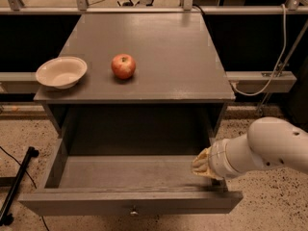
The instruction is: Open top drawer
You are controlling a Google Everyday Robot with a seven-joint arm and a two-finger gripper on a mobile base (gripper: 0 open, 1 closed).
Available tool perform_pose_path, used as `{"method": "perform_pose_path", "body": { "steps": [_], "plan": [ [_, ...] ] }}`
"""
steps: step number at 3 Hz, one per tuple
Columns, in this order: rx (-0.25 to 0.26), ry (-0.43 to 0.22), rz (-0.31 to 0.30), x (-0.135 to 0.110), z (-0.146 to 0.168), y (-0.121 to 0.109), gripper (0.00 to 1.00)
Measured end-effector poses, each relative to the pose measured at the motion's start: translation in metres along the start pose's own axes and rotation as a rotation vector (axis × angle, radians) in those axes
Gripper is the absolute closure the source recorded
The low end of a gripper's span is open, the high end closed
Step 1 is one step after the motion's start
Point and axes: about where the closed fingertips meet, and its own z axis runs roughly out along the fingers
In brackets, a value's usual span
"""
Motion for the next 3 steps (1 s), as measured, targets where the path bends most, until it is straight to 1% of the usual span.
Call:
{"method": "perform_pose_path", "body": {
  "steps": [1,2,3],
  "plan": [
    [0.083,0.027,-0.038,-0.009,-0.034,-0.02,1.0],
    [0.17,0.036,-0.036,-0.004,-0.075,-0.031,0.98],
    [0.161,0.036,-0.04,-0.006,-0.071,-0.03,0.74]
  ]
}}
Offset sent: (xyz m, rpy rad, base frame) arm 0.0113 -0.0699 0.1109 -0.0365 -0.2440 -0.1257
